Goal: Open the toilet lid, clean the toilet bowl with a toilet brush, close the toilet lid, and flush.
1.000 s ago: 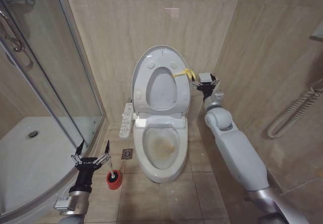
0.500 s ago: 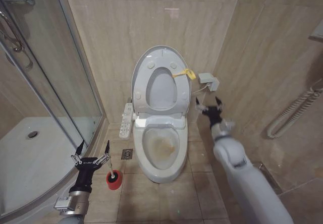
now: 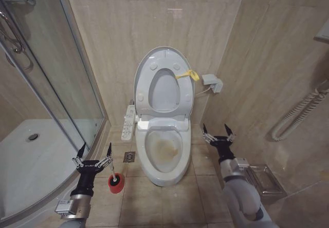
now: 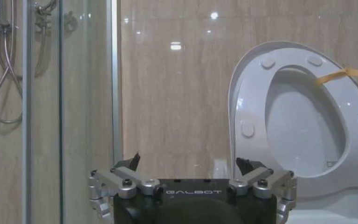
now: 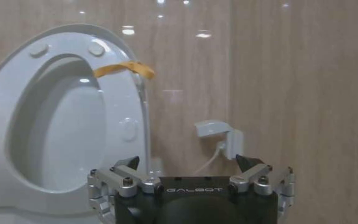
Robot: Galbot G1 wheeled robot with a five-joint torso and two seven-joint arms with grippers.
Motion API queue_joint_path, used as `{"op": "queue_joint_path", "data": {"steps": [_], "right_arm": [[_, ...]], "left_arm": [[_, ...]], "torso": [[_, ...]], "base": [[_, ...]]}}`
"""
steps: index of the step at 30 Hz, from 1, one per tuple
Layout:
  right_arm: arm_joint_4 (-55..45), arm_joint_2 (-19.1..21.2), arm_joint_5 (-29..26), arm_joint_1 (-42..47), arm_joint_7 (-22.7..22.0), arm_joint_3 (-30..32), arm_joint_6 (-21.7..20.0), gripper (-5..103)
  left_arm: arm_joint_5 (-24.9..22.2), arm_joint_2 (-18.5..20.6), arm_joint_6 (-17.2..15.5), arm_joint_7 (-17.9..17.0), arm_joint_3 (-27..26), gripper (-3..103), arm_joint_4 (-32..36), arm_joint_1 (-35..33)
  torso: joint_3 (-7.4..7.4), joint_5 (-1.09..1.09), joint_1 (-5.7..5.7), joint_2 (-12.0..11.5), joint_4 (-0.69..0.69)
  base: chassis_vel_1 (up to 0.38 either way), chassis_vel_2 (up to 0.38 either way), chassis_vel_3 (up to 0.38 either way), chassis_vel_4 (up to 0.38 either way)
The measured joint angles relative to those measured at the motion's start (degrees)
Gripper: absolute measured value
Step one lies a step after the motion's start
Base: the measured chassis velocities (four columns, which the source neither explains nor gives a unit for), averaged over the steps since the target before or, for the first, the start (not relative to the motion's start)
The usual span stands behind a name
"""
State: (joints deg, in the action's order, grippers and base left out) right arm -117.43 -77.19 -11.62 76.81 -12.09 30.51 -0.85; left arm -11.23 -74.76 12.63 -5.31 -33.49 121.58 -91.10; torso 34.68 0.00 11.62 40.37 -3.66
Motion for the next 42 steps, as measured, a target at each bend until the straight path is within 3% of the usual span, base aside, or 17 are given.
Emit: {"op": "queue_joint_path", "data": {"steps": [7,20,42], "right_arm": [[-2.57,-5.07,2.75,4.11,1.07,2.26,1.03,100],[-5.70,-8.44,6.34,8.59,3.80,1.05,2.95,100],[-5.42,-10.16,7.25,8.52,4.44,0.24,3.58,100]], "left_arm": [[0.00,0.00,0.00,0.00,0.00,100,0.00,0.01],[0.00,0.00,0.00,0.00,0.01,100,0.00,0.00],[0.00,0.00,0.00,0.00,0.00,100,0.00,0.00]], "torso": [[0.00,-0.01,0.00,0.00,-0.01],[0.00,-0.01,0.01,0.00,-0.01],[0.00,0.00,0.01,0.00,-0.01]], "base": [[0.000,0.000,0.000,0.000],[0.000,0.000,0.000,0.000],[0.000,0.000,0.000,0.000]]}}
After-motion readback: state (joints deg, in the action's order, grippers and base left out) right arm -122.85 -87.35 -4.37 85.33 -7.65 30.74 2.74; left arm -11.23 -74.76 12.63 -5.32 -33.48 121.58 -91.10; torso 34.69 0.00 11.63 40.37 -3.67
